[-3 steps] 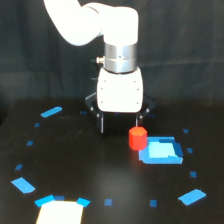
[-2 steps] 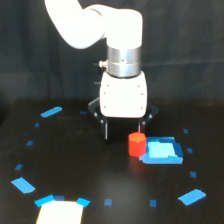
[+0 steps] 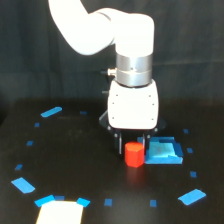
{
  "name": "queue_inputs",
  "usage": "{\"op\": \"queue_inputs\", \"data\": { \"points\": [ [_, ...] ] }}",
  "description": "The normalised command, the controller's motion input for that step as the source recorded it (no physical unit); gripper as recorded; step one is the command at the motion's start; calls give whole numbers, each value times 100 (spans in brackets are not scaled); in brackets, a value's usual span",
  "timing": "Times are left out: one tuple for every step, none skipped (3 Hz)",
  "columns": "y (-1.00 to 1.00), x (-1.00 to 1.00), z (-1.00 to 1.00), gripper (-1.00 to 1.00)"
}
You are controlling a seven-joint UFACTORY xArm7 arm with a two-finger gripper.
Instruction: Pick up the red object from the table
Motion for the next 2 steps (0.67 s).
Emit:
{"op": "queue_inputs", "data": {
  "points": [
    [-51, 29, -7, -100],
    [-78, 55, 100, 16]
  ]
}}
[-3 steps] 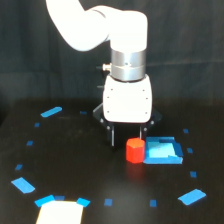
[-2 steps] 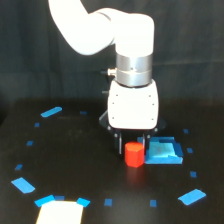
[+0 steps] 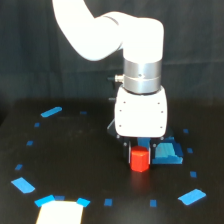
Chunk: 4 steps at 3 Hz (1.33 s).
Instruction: Pick up the red object from the table
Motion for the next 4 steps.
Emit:
{"op": "queue_inputs", "data": {
  "points": [
    [-6, 2, 80, -34],
    [-22, -100, 31, -100],
    [18, -22, 100, -100],
    [17, -7, 100, -57]
  ]
}}
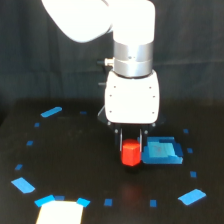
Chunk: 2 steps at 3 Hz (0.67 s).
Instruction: Pick up the red object from the table
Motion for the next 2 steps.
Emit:
{"op": "queue_inputs", "data": {
  "points": [
    [100, -2, 100, -100],
    [-28, 46, 98, -100]
  ]
}}
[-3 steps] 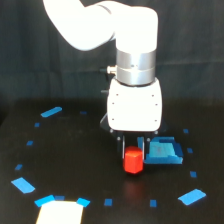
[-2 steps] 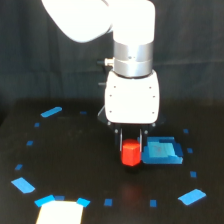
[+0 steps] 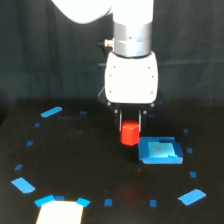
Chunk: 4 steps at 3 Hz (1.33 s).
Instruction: Pick up the red object from the table
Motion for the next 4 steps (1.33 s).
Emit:
{"op": "queue_inputs", "data": {
  "points": [
    [-44, 3, 47, -100],
    [19, 21, 100, -100],
    [-49, -24, 26, -100],
    [24, 53, 51, -100]
  ]
}}
